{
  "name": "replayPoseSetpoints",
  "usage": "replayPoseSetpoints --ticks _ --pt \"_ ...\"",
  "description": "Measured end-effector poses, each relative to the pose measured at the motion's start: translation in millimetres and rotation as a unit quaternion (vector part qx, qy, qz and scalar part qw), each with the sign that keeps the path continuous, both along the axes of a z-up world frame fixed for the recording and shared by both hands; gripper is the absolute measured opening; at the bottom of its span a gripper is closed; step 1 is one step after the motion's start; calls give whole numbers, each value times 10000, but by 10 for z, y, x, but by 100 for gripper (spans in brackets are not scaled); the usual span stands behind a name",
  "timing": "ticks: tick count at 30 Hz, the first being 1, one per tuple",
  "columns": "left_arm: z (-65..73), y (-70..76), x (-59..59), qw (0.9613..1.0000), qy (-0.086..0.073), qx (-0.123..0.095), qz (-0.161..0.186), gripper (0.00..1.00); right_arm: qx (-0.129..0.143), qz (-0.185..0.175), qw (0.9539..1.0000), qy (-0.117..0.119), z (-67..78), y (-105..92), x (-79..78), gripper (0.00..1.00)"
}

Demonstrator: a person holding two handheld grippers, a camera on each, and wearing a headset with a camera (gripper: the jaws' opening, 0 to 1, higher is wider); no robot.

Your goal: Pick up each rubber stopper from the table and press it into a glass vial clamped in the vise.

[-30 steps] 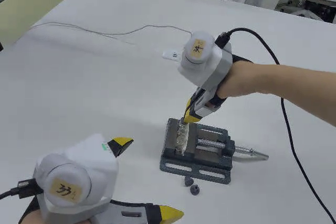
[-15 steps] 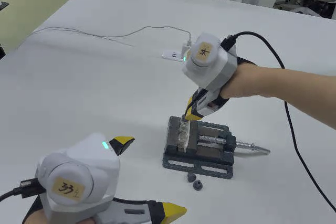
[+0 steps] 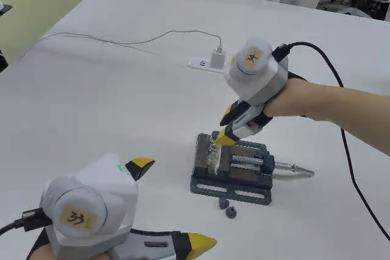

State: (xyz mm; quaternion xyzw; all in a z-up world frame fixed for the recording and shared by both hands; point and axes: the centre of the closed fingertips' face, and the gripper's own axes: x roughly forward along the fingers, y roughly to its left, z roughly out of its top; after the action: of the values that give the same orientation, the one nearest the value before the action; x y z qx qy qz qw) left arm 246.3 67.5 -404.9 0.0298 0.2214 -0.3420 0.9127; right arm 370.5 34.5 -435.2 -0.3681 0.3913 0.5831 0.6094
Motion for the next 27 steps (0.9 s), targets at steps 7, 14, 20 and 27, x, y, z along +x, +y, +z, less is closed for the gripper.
replayPoseSetpoints --ticks 7,14,20,27 --pt "6 13 1 10000 -14 -1 21 94 219 -157 9996 -78 -9 -63 -105 45" --pt "13 21 -16 10000 -27 18 4 94 330 -123 9993 -129 59 -156 -193 44" --pt "12 31 -23 10000 -33 45 -5 94 437 4 9990 -118 154 -211 -349 43" --pt "13 40 -39 10000 -36 51 2 94 526 257 9982 -119 219 -254 -518 40"
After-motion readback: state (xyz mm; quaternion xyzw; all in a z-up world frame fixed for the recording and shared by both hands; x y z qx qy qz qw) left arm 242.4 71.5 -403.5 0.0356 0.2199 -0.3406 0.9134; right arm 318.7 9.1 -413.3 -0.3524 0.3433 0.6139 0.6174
